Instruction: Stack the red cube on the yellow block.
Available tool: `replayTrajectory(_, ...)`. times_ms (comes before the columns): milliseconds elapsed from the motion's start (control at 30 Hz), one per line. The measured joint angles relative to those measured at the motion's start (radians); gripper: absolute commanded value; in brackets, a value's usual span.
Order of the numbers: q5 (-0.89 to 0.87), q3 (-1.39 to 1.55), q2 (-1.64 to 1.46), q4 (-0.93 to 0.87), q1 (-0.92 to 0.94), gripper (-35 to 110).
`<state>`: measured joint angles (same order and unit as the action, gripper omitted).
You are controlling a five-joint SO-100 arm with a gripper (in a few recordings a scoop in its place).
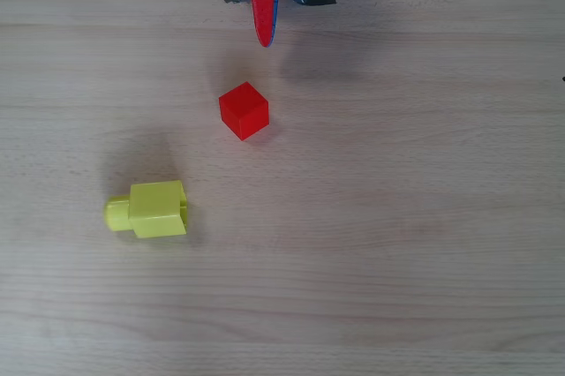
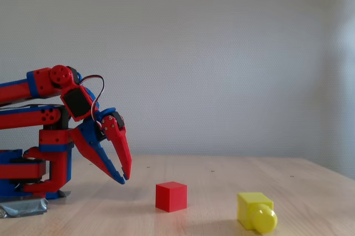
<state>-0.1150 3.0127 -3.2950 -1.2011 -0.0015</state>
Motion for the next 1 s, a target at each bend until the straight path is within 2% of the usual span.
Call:
replayTrajectory(500,-0.046,0.0,0.097,0.061,0.002,0)
replayTrajectory(700,-0.077,0.0,0.12,0.078,0.002,21)
replayTrajectory(1000,-0.173,-0.268,0.462,0.147,0.011,26)
